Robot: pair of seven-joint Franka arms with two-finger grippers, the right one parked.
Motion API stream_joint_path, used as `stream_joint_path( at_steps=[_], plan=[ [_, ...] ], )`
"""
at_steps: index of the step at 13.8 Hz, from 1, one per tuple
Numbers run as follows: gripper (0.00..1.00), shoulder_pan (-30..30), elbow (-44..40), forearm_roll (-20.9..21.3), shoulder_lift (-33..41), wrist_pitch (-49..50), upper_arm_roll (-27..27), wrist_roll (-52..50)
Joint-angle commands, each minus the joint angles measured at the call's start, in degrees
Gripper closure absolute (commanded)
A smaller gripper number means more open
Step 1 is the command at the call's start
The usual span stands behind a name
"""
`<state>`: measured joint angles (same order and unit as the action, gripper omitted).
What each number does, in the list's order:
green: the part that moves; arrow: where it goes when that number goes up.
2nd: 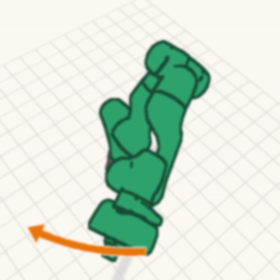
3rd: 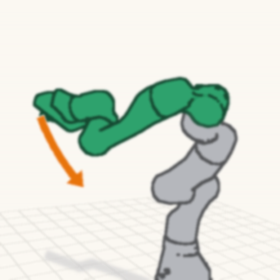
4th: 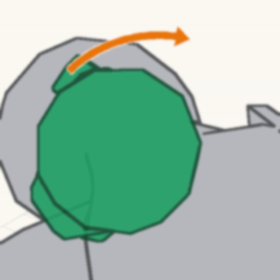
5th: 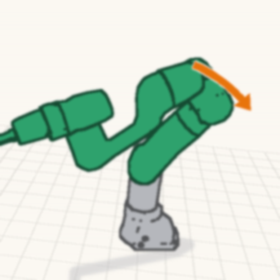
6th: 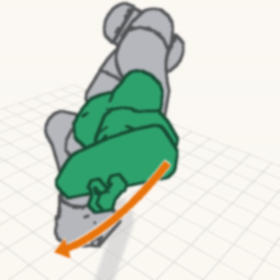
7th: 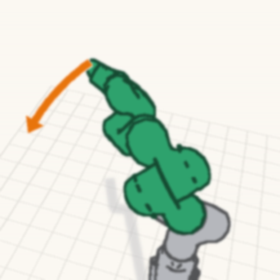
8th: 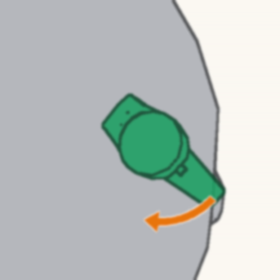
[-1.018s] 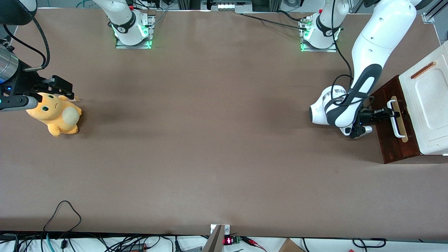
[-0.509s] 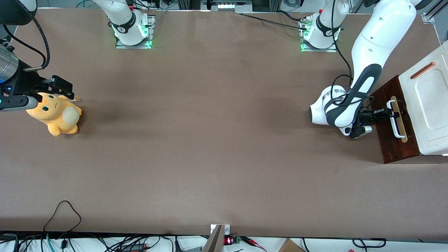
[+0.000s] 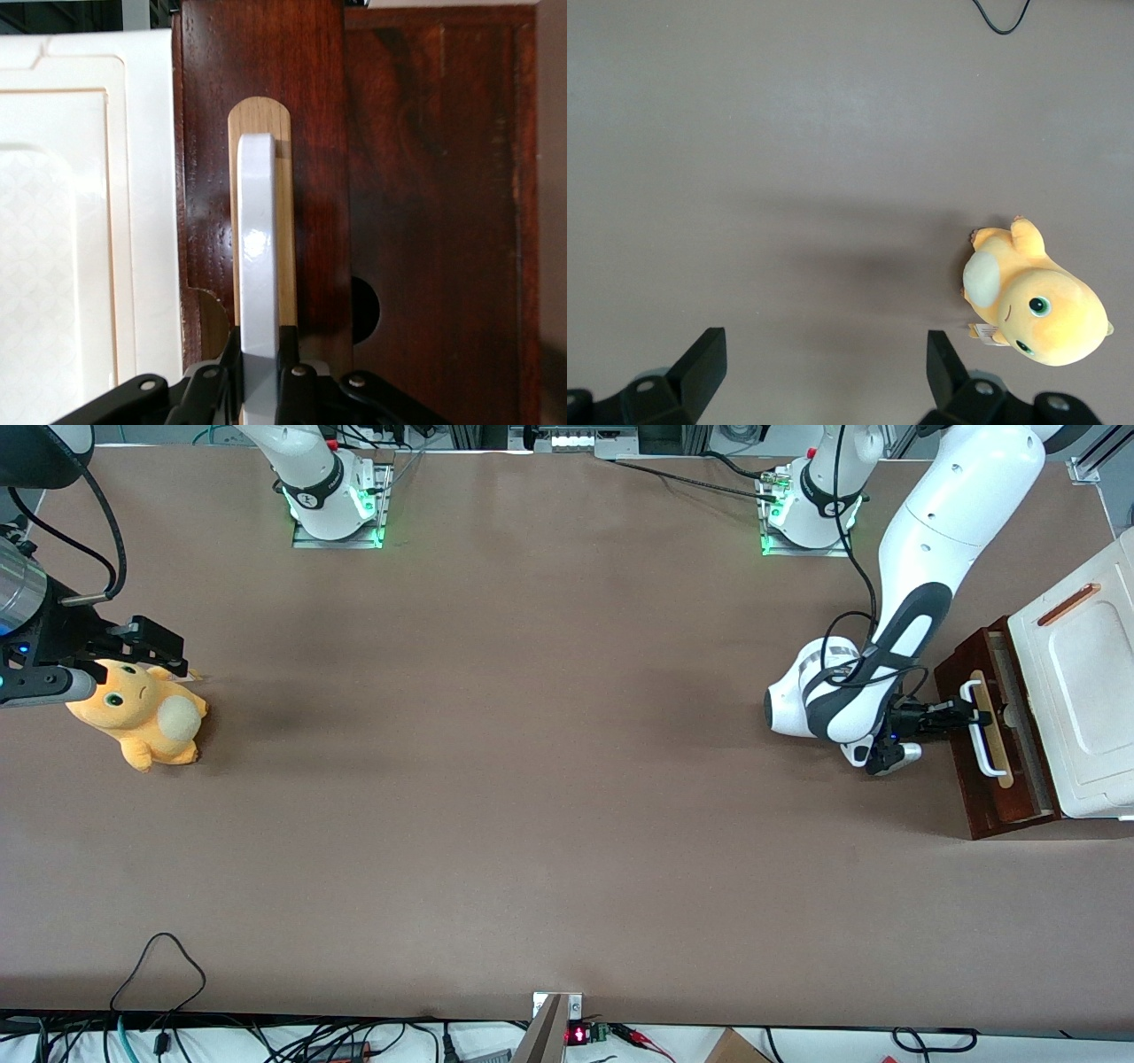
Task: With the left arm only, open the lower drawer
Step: 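Pull the handle away from the cabinet with the left gripper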
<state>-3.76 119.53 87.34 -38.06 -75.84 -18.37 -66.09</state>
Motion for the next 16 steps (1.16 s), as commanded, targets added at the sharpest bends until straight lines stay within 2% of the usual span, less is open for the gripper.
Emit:
stream_joint_path(
  at_steps=[1, 9, 12, 13, 15, 16],
  plan=[
    [1.0, 3.1, -2.8, 1.4, -1.2, -1.4, -3.5, 0.9],
    [0.98, 5.3, -4.9, 0.9, -2.2, 1.0, -6.5, 1.0],
    [0.95, 5.3, -4.8, 0.6, -2.2, 0.9, -6.6, 1.4],
    [0.91, 5.3, -4.8, 0.6, -2.2, 0.9, -6.5, 1.6],
    [0.67, 5.2, -4.8, 0.6, -2.2, 1.0, -6.5, 1.8],
    [0.37, 5.1, -4.7, 0.5, -2.2, 1.0, -6.5, 1.9]
  ],
)
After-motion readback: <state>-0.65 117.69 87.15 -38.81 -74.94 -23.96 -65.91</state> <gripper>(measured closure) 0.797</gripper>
